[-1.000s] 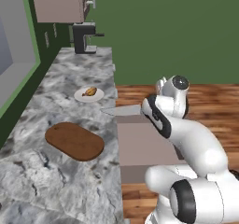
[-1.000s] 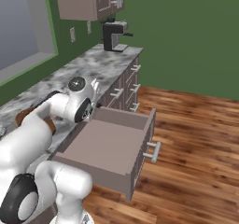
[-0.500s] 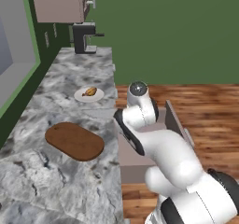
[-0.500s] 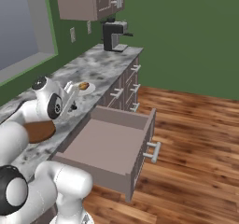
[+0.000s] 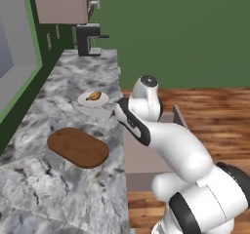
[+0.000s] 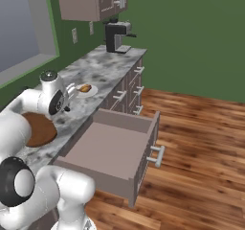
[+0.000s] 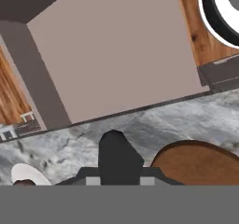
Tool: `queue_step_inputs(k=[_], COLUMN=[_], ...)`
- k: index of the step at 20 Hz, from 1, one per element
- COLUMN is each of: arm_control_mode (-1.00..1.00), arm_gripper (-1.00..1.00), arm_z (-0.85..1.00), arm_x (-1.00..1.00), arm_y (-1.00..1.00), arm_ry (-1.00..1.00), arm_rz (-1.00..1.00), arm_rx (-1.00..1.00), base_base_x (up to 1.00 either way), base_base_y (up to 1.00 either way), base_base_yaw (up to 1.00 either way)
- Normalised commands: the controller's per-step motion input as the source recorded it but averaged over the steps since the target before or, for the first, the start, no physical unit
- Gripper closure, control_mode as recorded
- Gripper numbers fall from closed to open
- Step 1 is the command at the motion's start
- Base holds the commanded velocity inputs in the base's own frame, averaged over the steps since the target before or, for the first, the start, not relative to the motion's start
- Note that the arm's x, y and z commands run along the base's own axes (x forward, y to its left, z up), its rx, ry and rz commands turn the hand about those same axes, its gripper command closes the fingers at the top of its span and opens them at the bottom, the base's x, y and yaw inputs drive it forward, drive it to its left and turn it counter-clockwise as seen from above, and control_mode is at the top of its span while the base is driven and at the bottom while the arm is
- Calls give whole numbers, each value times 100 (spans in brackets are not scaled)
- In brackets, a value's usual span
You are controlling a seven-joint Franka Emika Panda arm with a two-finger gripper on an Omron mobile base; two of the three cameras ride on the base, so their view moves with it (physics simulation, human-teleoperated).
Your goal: Pick up the knife from the drawer and place it on the cutting board. Then place the meat from the plate to the cutting board.
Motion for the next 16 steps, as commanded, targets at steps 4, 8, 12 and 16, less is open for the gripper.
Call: queue_step_inputs(k=[4,8,12,16], arm_control_mode=[-100,-100,-100,-100], arm_gripper=[100,100,100,100], arm_z=[-13,-15,-15,-19], arm_x=[0,0,0,0], arm_y=[47,87,99,79], arm_ry=[3,3,7,10], arm_rz=[0,-2,-4,-4], arm_rx=[19,8,1,0], base_base_x=[0,0,0,0], base_base_y=[0,0,0,0], base_base_yaw=[0,0,0,0])
